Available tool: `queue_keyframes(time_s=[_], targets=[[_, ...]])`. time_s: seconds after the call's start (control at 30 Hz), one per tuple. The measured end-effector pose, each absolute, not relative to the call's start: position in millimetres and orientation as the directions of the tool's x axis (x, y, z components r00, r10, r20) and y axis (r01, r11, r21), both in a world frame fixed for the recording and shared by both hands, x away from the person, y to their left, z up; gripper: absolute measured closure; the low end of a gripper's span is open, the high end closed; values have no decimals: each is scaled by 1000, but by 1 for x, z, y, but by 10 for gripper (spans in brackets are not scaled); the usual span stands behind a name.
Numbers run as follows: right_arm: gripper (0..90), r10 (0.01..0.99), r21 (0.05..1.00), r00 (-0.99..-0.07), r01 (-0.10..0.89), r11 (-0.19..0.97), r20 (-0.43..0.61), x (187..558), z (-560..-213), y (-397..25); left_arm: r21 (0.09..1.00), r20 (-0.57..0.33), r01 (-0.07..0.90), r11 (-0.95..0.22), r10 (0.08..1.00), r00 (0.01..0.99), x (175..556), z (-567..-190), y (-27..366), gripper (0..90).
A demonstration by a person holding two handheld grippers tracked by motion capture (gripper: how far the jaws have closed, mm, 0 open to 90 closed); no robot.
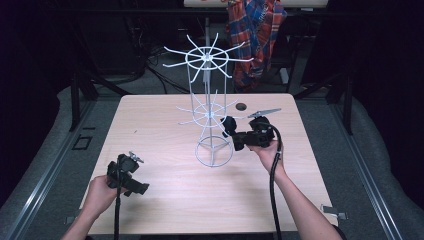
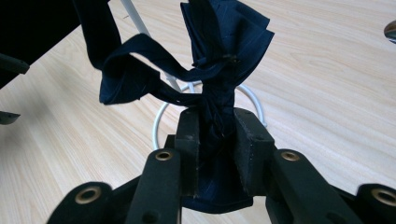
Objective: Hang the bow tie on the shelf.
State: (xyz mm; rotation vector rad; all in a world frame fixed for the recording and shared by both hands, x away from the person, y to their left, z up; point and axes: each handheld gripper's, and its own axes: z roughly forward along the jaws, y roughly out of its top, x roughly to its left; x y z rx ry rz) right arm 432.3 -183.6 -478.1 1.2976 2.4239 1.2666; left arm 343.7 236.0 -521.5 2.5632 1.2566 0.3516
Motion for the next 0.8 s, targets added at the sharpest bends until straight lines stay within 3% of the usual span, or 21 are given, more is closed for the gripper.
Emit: queue_keyframes(time_s=[0.6,0.8], targets=[[676,727,710,-631,640,293,268,424,-478,-184,345,102,711,-613,777,621,350,-521,226,43],[606,730,710,-631,638,298,261,422,-476,-184,350,103,708,-614,776,622,350,-520,226,43]])
